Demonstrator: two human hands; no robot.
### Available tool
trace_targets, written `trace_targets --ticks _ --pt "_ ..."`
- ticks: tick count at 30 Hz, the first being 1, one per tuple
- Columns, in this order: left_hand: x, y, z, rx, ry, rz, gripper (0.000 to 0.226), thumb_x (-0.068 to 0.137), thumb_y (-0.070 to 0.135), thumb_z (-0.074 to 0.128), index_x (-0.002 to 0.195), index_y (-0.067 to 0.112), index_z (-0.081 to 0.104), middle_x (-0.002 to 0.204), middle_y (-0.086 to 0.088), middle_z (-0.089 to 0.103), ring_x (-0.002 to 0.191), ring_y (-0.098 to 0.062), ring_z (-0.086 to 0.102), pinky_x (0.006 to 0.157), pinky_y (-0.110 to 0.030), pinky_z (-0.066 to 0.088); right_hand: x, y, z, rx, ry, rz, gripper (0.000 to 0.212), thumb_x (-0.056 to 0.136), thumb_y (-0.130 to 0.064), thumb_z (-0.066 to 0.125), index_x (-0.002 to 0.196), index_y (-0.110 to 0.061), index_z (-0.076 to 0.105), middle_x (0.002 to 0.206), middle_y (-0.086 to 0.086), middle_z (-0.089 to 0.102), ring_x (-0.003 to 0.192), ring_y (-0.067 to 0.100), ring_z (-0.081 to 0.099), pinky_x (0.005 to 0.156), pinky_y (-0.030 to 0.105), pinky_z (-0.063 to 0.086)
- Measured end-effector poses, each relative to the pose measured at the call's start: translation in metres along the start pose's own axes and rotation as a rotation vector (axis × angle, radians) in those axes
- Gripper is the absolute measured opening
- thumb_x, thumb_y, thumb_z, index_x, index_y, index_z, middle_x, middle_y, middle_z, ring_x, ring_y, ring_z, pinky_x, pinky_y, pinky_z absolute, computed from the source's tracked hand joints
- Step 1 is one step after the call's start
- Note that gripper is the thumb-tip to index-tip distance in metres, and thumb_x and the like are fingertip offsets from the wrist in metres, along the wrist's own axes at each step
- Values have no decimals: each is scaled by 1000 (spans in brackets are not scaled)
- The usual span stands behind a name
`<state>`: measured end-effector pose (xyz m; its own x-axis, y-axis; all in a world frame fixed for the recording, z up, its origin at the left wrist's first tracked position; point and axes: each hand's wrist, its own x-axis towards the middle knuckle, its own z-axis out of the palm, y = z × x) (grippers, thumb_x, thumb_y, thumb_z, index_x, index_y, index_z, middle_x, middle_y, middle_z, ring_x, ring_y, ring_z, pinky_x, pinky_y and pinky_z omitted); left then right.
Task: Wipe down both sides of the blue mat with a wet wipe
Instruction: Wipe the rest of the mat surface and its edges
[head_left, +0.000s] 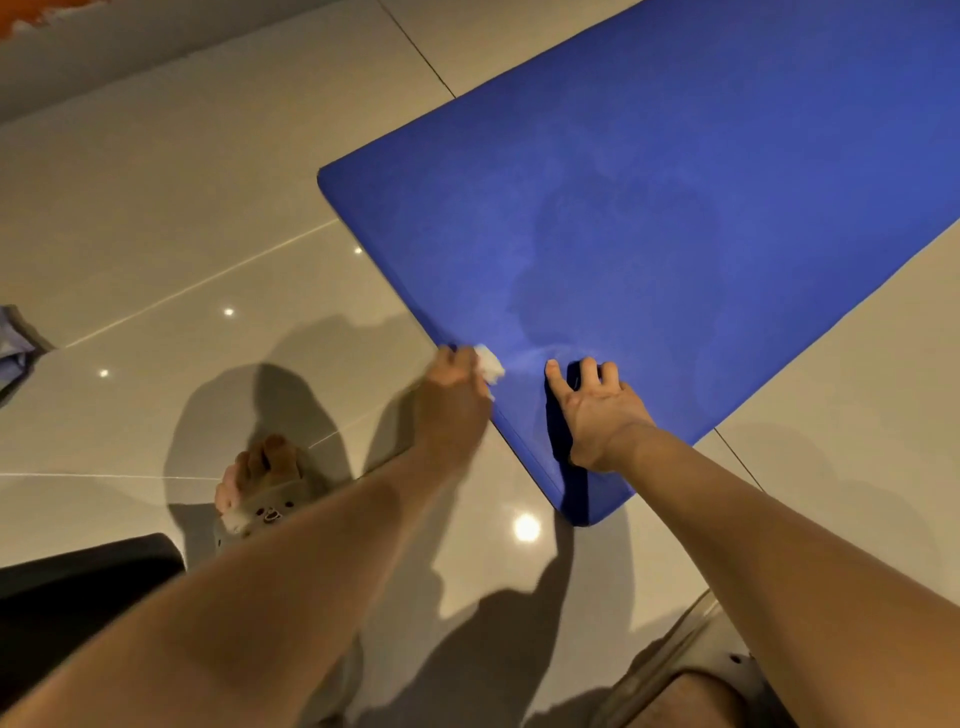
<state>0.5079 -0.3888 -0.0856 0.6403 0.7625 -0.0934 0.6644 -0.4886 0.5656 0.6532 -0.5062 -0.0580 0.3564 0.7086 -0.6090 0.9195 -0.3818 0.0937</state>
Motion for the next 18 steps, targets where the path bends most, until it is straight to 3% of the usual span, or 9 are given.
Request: trace_targets --ticks 3,7,12,16,18 --pt "25 -26 -10 37 26 50 9 91 3 54 92 6 63 96 -14 55 76 -33 59 72 -41 50 1 3 0 16 5 -16 113 82 -37 73 159 -21 -7 147 19 18 131 40 27 103 40 43" --pt "0 -18 7 -156 33 -20 18 96 7 51 91 17 66 101 -1 63 70 -14 66 72 -27 55 1 9 -1 46 15 -30 118 77 -43 79 159 -26 -4 147 16 18 132 38 26 102 40 45" --pt "-36 6 26 -214 -15 -87 22 101 15 46 101 23 67 103 9 69 76 -2 64 76 -23 53 2 9 -1 32 18 -25 121 75 -45 81 160 -26 -4 148 16 18 134 38 26 104 41 45" --pt "-47 13 31 -184 -42 -61 18 102 20 47 105 18 64 106 0 67 88 -17 66 79 -29 51 2 9 0 33 25 -21 122 75 -45 81 160 -26 -4 148 15 19 134 38 26 104 41 46" --pt "-56 21 34 -85 -62 -52 17 102 18 50 109 12 65 106 -7 64 93 -25 61 74 -25 39 3 10 -1 31 26 -29 124 74 -47 82 160 -27 -4 147 15 19 133 37 26 102 40 47"
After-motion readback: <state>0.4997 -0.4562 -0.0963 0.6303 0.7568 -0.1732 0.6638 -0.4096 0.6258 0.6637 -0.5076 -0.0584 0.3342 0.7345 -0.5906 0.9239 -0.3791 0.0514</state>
